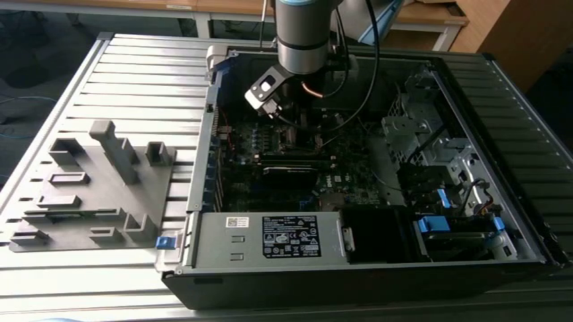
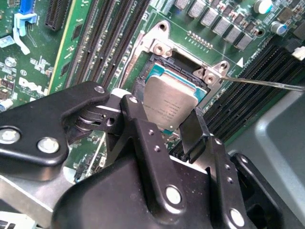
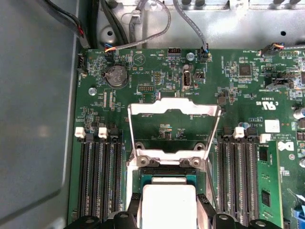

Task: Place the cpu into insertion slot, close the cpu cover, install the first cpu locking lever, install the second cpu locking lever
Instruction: 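Place the cpu into insertion slot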

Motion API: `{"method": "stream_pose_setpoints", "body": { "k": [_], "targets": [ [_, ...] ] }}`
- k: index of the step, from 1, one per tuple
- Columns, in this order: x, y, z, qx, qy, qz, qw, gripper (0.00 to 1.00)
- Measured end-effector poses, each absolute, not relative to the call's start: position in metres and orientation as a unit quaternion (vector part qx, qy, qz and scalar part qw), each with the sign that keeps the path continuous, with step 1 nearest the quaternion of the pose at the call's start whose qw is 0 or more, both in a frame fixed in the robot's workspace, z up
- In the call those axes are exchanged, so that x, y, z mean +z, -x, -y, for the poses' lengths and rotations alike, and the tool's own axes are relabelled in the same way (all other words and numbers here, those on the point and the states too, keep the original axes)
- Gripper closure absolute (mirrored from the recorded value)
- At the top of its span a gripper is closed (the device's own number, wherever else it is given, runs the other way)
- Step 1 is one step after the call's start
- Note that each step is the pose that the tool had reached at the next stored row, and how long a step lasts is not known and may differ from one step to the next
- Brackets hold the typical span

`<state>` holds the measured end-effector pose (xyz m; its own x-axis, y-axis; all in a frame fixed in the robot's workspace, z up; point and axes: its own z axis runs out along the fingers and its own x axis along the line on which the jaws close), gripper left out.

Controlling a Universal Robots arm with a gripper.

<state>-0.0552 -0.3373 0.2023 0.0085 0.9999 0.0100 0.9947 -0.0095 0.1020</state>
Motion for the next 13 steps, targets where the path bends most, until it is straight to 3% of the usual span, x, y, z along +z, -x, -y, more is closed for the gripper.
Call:
{"method": "stream_pose_setpoints", "body": {
  "k": [13],
  "targets": [
    [0.1972,0.0552,0.3374,0.041,-0.709,-0.703,0.033,0.46]
  ]
}}
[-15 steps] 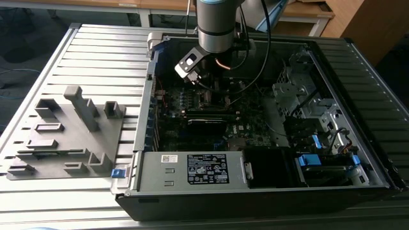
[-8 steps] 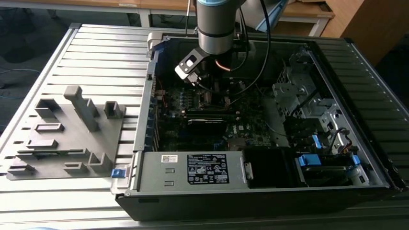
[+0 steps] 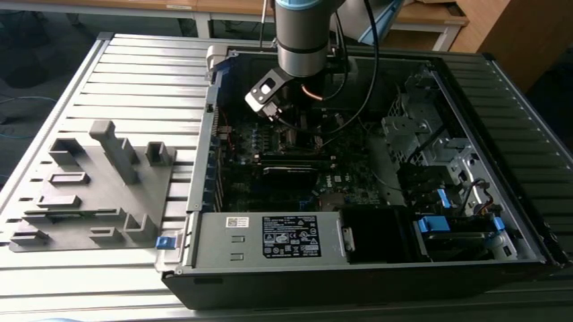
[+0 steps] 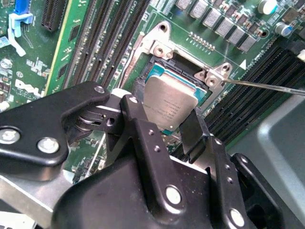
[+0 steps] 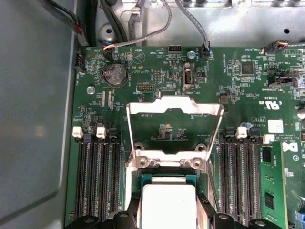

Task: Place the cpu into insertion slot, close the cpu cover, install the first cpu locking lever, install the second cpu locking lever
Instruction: 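Place the cpu into insertion slot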

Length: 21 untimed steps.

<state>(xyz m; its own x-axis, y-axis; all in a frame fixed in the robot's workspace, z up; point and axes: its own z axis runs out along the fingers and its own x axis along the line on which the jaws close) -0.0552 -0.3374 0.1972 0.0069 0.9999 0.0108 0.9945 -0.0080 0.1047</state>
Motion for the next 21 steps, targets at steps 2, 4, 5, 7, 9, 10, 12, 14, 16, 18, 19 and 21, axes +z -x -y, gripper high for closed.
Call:
{"method": "stream_pose_setpoints", "body": {
  "k": [2,4,5,7,9,10,12,14,16,18,19,21],
  "targets": [
    [0.1971,0.0552,0.3374,0.041,-0.709,-0.703,0.033,0.46],
    [0.1966,0.0553,0.3374,0.041,-0.709,-0.703,0.034,0.46],
    [0.1961,0.0552,0.3373,0.042,-0.709,-0.703,0.034,0.46],
    [0.1957,0.0553,0.3374,0.042,-0.709,-0.703,0.034,0.46],
    [0.1957,0.0553,0.3374,0.042,-0.709,-0.703,0.034,0.46],
    [0.1955,0.0552,0.3374,0.042,-0.709,-0.703,0.034,0.46],
    [0.1952,0.0551,0.3375,0.042,-0.709,-0.703,0.034,0.46],
    [0.1948,0.055,0.3375,0.042,-0.709,-0.703,0.035,0.46],
    [0.1944,0.0551,0.3375,0.042,-0.709,-0.703,0.035,0.46],
    [0.1944,0.0551,0.3375,0.042,-0.709,-0.703,0.035,0.46],
    [0.1943,0.0551,0.3375,0.042,-0.709,-0.703,0.035,0.46],
    [0.1942,0.0551,0.3375,0.042,-0.709,-0.703,0.035,0.46]
  ]
}}
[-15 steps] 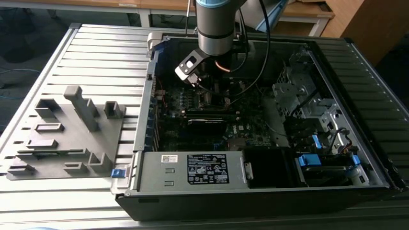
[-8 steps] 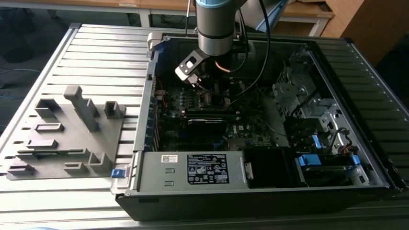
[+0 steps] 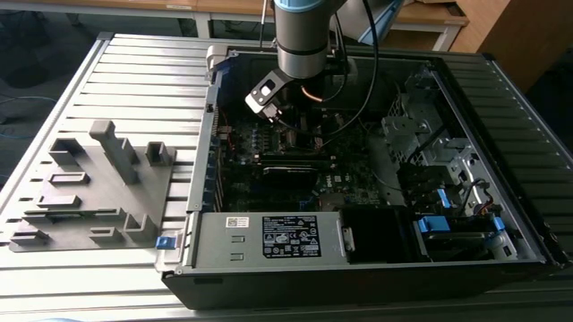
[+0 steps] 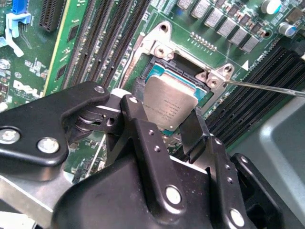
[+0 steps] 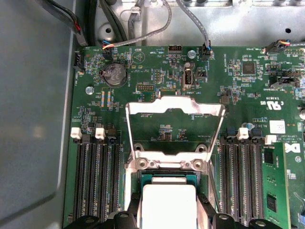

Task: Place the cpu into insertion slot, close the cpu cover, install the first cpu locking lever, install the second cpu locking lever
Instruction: 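Place the cpu into insertion slot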

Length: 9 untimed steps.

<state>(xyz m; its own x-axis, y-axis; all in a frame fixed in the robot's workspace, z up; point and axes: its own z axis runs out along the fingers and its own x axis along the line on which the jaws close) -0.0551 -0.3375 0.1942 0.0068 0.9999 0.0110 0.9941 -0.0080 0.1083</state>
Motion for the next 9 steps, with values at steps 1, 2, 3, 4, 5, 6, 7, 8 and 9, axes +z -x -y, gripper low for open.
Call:
{"method": "stream_pose_setpoints", "body": {
  "k": [1,2,3,4,5,6,7,8,9],
  "targets": [
    [0.1942,0.0551,0.3375,0.042,-0.709,-0.703,0.035,0.46],
    [0.1941,0.0551,0.3375,0.042,-0.709,-0.703,0.035,0.46],
    [0.1939,0.0551,0.3375,0.042,-0.709,-0.703,0.035,0.46],
    [0.1938,0.0551,0.3375,0.043,-0.709,-0.703,0.035,0.46],
    [0.1938,0.0551,0.3375,0.043,-0.709,-0.703,0.035,0.46],
    [0.1938,0.0551,0.3375,0.043,-0.709,-0.703,0.035,0.46],
    [0.1937,0.0551,0.3375,0.043,-0.709,-0.703,0.035,0.46],
    [0.1937,0.0551,0.3375,0.043,-0.709,-0.703,0.035,0.46],
    [0.1937,0.0551,0.3375,0.043,-0.709,-0.703,0.035,0.46]
  ]
}}
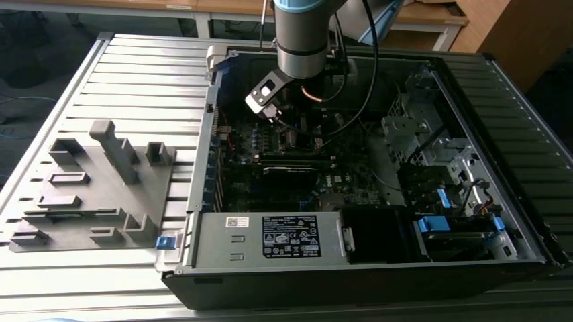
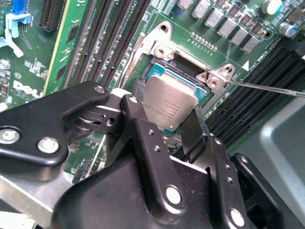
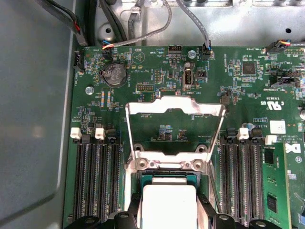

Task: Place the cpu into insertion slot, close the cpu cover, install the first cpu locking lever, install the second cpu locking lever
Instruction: 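Place the cpu into insertion slot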

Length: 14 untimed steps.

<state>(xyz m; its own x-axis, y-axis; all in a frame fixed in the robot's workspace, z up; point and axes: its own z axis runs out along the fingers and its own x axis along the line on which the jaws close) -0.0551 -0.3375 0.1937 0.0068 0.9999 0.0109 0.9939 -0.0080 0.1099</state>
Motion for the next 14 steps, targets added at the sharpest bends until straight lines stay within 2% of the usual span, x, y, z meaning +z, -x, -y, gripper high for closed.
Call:
{"method": "stream_pose_setpoints", "body": {
  "k": [14],
  "targets": [
    [0.1933,0.0551,0.3375,0.042,-0.714,-0.698,0.036,0.46]
  ]
}}
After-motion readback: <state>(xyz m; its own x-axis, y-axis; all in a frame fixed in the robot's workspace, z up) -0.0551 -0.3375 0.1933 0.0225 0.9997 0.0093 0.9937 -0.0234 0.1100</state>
